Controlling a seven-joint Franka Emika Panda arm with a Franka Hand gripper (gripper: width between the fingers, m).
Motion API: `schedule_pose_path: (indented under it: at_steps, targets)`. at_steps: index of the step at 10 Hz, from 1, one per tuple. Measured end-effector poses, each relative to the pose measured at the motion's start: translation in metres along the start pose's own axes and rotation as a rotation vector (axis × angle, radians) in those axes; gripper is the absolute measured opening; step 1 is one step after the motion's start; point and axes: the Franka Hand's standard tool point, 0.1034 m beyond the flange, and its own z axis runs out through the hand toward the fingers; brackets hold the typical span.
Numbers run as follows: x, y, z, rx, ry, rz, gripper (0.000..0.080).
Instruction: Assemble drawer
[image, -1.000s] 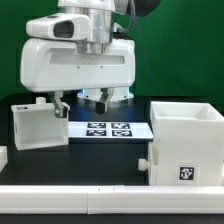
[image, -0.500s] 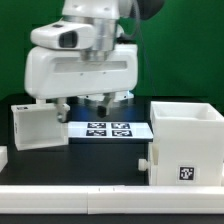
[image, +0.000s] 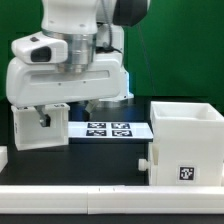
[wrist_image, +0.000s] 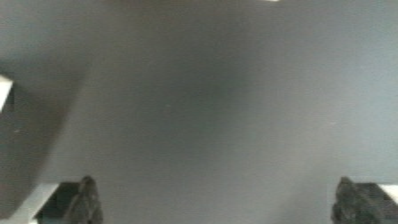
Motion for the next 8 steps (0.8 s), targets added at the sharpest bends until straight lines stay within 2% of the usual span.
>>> schedule_pose_path:
  at_steps: [1, 3, 4, 5, 8]
  targets:
    - [-0.001, -0.003, 0.002, 0.003, -0.059, 0.026, 0.0655]
    - [-0.006, -0.011, 0.007, -0.058, -0.206, 0.069, 0.0655]
    - [-0.013, -0.017, 0.009, -0.046, -0.289, 0.07, 0.0655]
    - [-0.016, -0.016, 0.011, -0.032, -0.348, 0.069, 0.0655]
    - [-0.012, -0.023, 0.016, -0.009, -0.476, 0.055, 0.0655]
